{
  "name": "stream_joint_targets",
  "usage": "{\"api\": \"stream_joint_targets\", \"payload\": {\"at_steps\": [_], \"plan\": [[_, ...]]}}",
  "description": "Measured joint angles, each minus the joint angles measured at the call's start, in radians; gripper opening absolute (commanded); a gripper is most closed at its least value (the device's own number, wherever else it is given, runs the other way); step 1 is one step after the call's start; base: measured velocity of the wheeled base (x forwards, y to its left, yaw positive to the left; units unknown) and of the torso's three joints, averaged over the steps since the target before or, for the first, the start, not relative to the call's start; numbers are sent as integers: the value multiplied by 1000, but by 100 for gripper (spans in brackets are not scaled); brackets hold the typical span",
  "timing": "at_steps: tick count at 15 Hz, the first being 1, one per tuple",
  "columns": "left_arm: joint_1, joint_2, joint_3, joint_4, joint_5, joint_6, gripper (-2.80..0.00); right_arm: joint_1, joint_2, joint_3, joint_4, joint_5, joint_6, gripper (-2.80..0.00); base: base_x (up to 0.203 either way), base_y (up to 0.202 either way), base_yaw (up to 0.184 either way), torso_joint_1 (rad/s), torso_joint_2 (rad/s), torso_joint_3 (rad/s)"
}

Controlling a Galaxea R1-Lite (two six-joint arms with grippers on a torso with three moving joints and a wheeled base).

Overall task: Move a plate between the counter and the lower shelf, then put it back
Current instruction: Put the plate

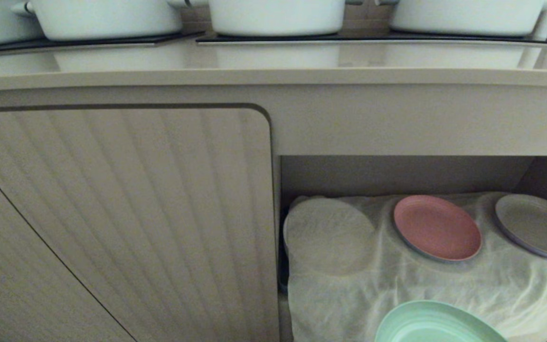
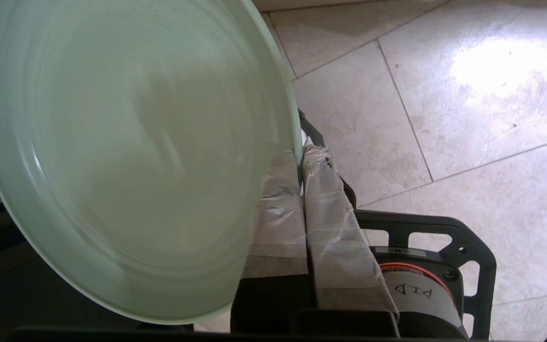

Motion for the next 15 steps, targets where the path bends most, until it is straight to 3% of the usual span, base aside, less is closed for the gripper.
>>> {"api": "stream_joint_targets", "payload": {"at_steps": [15], "plan": [[0, 0, 0, 0, 0, 0, -280, 6, -17, -5, 19, -2, -8, -280, 0, 0, 0, 0, 0, 0]]}}
